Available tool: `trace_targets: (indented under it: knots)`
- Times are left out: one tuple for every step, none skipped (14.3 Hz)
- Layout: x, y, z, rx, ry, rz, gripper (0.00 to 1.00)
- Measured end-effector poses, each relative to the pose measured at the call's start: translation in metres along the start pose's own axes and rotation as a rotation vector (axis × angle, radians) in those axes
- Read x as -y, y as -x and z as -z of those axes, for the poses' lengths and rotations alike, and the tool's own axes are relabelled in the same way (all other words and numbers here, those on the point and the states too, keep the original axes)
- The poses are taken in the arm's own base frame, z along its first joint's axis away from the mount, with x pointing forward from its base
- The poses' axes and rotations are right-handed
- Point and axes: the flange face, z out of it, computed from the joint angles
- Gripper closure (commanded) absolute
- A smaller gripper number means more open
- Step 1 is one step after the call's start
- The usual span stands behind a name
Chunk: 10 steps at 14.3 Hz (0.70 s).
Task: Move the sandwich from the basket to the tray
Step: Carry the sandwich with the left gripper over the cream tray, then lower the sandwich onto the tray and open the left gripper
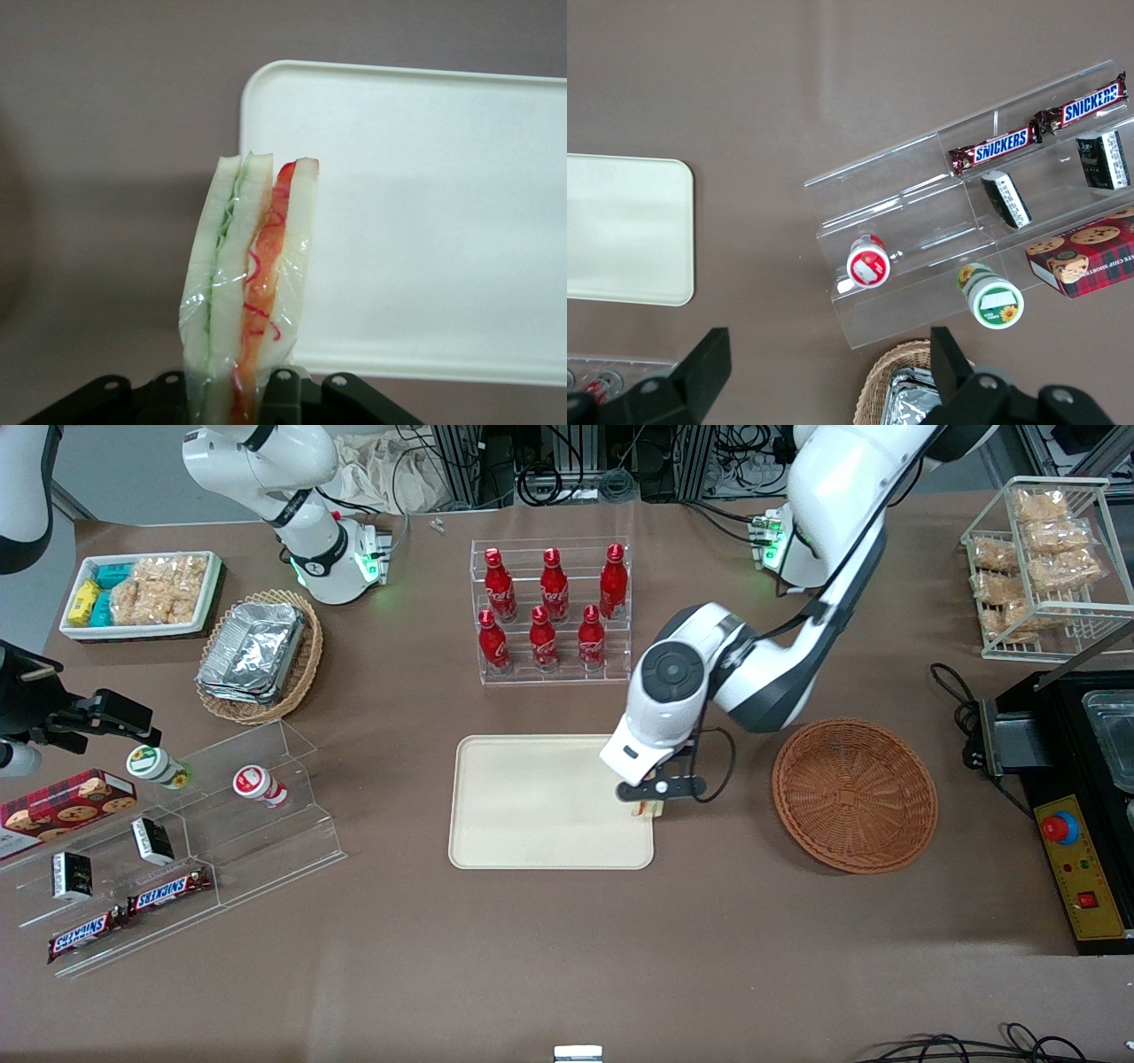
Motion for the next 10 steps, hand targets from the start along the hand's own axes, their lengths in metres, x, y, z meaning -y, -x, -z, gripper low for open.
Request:
trace_targets:
  knots:
    - [-0.005, -0.001, -0.013, -0.001, 0.011, -0.001, 1.00]
    - [-0.008, -0.001, -0.028, 0.001, 0.011, -0.001, 1.00]
    - [-0.010, -0.001, -0.044, -0.006, 0.004, -0.002, 1.00]
    - [-0.011, -0.001, -0.060, -0.021, -0.014, 0.001, 1.00]
    - [-0.011, -0.002, -0.073, -0.040, -0.039, 0.001, 1.00]
    - [-0.010, -0.002, -0.083, -0.055, -0.061, 0.001, 1.00]
    - [-0.010, -0.002, -0.089, -0.061, -0.071, 0.002, 1.00]
    - [-0.010, -0.002, -0.090, -0.064, -0.072, 0.000, 0.79]
    - [-0.010, -0.002, -0.090, -0.065, -0.071, -0.001, 0.03]
    - [-0.010, -0.002, -0.090, -0.066, -0.070, -0.001, 0.00]
